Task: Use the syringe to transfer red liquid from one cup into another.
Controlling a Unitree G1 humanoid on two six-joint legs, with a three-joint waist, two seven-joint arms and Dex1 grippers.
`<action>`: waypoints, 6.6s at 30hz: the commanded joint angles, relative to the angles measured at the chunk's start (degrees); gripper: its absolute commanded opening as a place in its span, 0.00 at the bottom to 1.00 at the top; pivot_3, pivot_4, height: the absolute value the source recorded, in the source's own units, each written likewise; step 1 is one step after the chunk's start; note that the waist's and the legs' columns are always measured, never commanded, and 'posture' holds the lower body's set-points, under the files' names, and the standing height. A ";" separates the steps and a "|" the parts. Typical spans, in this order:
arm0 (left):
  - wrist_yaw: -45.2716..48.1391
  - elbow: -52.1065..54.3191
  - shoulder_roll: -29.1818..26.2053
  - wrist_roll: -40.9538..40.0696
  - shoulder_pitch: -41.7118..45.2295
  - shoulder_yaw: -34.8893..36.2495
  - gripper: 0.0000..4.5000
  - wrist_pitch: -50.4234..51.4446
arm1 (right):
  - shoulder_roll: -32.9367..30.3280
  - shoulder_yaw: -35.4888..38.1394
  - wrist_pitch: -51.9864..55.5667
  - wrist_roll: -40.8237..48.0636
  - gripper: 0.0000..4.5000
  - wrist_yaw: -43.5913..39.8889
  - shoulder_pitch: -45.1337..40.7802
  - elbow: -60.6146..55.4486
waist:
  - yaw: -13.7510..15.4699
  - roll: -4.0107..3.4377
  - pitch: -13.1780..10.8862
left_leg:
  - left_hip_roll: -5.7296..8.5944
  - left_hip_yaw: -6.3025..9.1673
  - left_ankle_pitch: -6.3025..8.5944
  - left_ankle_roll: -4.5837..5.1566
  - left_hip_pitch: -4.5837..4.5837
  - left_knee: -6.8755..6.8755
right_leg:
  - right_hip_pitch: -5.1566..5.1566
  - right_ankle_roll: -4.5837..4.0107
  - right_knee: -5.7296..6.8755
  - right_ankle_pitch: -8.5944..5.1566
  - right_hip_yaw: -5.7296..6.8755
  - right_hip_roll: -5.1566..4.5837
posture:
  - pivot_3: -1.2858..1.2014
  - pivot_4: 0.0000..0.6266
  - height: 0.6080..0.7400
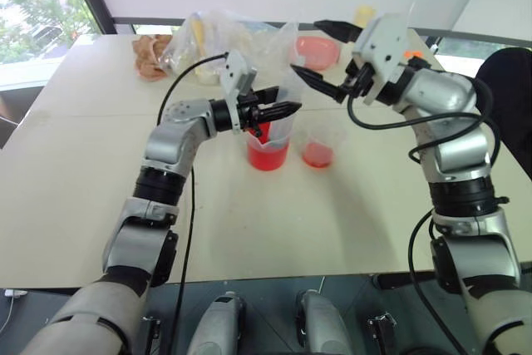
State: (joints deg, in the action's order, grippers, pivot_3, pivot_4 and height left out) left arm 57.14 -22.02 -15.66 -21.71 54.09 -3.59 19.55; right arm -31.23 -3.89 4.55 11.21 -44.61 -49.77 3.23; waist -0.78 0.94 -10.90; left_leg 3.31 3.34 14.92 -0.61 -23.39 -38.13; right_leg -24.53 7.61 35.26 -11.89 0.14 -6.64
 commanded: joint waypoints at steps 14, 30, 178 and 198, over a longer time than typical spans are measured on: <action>-0.61 -0.02 -0.19 -0.94 0.43 3.12 0.33 -0.82 | -1.53 2.55 -2.92 -1.27 0.78 -0.31 -0.66 1.54 | -0.01 0.00 0.00 | 0.00 0.00 0.00 0.00 0.00 0.00 | 0.00 0.00 0.00 0.00 0.00 0.01 | 0.52 0.24 1.00; -0.27 0.21 0.61 2.97 -2.35 0.31 0.33 -4.71 | 4.38 0.26 -7.06 -1.73 0.35 -1.66 -2.56 6.95 | 0.04 -0.01 0.00 | 0.00 0.01 -0.01 -0.01 0.01 0.00 | -0.01 0.00 0.03 0.00 -0.01 0.02 | 0.52 0.24 1.00; 3.98 -26.64 19.53 4.35 22.33 7.92 0.33 -22.59 | -5.54 12.22 6.38 3.41 0.15 6.14 16.39 -10.90 | 1.34 -0.01 -0.02 | 0.01 -0.27 0.08 0.13 -0.02 -0.04 | 0.06 0.03 -0.04 0.01 0.04 0.01 | 0.52 0.24 1.00; -13.33 -19.50 10.94 1.48 31.20 11.66 0.33 2.59 | -18.35 29.38 18.82 14.29 0.64 3.94 25.11 -20.96 | 0.55 -0.05 -0.09 | -0.02 -0.20 0.08 0.15 -0.01 -0.04 | 0.06 0.03 0.01 0.00 0.03 0.04 | 0.52 0.24 1.00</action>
State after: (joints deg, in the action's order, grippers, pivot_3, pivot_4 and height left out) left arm 46.16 -43.90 -3.00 -18.27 81.50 5.46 18.88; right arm -48.10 24.54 22.90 23.32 -39.06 -24.08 -14.48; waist -0.23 0.89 -10.99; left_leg 3.28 3.20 15.01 -0.46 -23.38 -38.17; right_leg -24.49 7.65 35.27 -11.89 0.16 -6.60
